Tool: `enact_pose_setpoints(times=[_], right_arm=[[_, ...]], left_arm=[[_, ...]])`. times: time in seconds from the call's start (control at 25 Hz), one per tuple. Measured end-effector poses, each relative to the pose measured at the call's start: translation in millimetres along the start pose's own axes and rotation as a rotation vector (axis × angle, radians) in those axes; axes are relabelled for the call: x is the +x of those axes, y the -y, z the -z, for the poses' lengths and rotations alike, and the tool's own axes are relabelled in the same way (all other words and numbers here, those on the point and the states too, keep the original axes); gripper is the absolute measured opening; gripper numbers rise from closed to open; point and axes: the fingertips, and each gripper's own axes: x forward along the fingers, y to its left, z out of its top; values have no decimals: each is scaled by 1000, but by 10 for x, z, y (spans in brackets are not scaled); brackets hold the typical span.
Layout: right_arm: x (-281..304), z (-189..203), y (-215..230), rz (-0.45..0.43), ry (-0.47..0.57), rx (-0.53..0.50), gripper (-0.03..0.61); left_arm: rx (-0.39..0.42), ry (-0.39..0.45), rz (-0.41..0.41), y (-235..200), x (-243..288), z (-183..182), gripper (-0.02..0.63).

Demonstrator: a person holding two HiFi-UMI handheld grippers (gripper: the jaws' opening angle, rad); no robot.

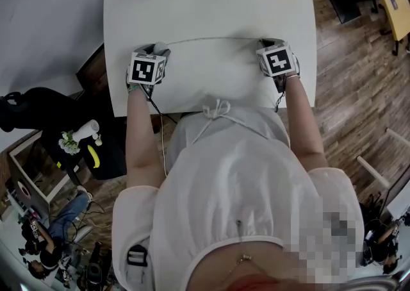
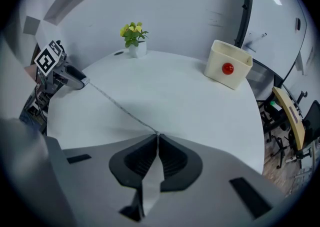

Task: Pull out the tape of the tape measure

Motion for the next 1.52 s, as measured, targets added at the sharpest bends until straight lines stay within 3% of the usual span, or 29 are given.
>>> enact_pose_setpoints(times=[0.12, 0.36, 0.48, 0.72, 1.0, 1.32, 1.52], right_arm=[[-6, -16, 28, 8, 9, 2, 50], [-23, 16, 127, 16, 15, 39, 187], [-73, -14, 141, 16, 45, 56, 205], [-287, -206, 180, 9, 173, 89, 221], [-894, -801, 123, 22, 484, 57, 209], [-1672, -1266, 21, 61, 763, -2, 91], [-1927, -1384, -80, 56, 867, -17, 19]], left_arm=[[-6, -8, -2, -2, 10, 12, 232], [20, 19, -35, -27, -1, 1, 257], [15, 50, -45, -53, -47, -25, 296], [-37, 189, -54, -41, -337, -273, 298], [-16, 453, -67, 93, -959, -864, 283], [67, 804, -61, 414, -1850, -1441, 145], [119, 913, -42, 569, -2117, -1549, 65]])
